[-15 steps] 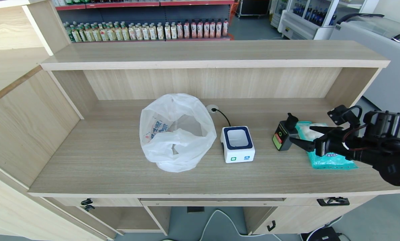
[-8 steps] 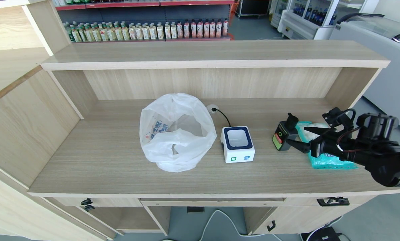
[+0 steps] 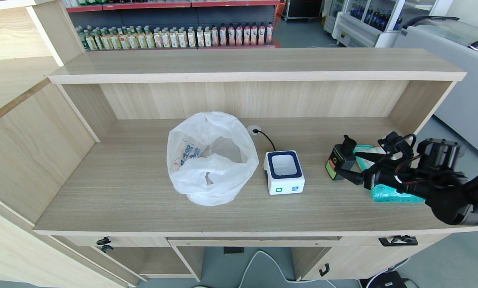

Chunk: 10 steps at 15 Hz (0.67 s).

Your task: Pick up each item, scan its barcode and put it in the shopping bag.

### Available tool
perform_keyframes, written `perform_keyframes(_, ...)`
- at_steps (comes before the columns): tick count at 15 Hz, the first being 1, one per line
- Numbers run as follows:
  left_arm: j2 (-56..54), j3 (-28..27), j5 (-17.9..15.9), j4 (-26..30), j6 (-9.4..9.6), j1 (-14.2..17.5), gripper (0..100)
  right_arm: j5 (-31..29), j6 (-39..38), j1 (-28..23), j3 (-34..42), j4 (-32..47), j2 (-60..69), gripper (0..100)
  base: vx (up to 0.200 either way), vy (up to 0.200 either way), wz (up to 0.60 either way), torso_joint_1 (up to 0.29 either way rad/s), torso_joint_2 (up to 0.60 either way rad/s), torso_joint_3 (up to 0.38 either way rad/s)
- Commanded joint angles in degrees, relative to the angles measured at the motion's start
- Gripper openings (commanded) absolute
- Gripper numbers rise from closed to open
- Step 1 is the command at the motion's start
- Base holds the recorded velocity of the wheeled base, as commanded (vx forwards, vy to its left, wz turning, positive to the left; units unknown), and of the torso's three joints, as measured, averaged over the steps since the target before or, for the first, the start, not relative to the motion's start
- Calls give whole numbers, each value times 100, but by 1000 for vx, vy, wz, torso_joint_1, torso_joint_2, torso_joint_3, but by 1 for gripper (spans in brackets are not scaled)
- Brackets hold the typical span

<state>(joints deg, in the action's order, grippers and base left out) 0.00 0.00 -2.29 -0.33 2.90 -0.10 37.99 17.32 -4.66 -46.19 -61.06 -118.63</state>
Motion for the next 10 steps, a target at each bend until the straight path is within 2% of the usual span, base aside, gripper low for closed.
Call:
perform_keyframes(1, 0, 0, 1, -2, 0, 1, 100, 25, -1, 0, -66, -2, -82, 100, 0, 0, 0, 0, 0, 0)
perform_keyframes(7, 0, 0, 1, -2, 0, 10, 100, 323, -1, 70, -443, -90, -310, 100, 0, 0, 0, 0, 0, 0)
perform_keyframes(10, 0, 0, 1, -2, 0, 1, 100, 376, -1, 158, -400, -222, -354, 100, 0, 0, 0, 0, 0, 0)
